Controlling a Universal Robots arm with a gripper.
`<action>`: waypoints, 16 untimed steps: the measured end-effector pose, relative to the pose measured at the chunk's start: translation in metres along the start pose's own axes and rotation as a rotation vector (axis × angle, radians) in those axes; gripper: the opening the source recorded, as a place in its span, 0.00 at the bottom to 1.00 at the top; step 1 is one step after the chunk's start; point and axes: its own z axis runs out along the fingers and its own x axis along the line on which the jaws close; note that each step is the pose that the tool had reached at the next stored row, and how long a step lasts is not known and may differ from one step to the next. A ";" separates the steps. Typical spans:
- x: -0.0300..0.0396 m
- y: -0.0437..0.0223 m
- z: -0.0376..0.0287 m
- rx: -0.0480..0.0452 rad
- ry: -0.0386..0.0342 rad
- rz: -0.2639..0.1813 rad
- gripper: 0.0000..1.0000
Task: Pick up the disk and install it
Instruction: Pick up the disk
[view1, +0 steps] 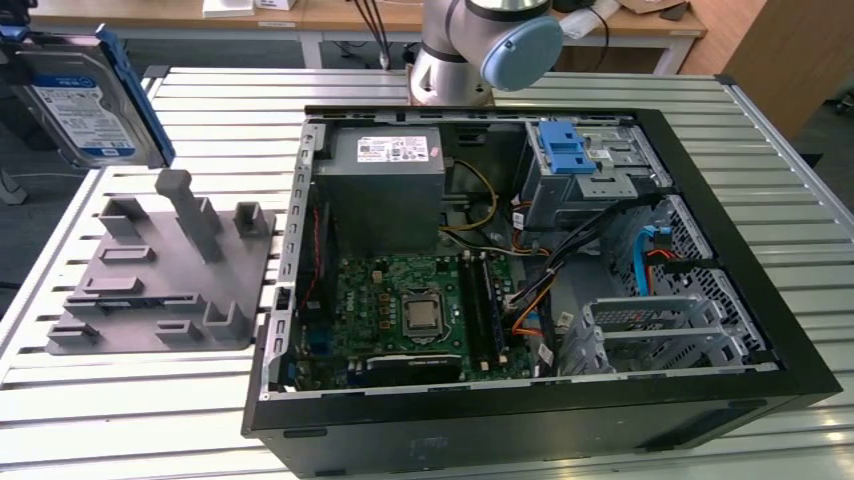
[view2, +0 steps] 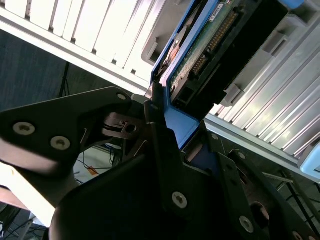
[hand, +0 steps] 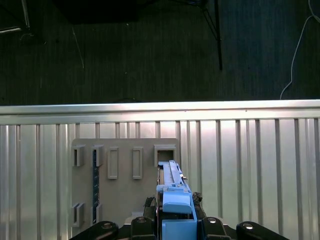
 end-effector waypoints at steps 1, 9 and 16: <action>0.0000 0.0000 -0.0004 0.0000 0.0000 0.000 0.36; 0.0000 0.0000 -0.0033 0.0000 0.0001 0.000 0.36; -0.0001 0.0001 -0.0085 -0.0001 0.0001 0.000 0.36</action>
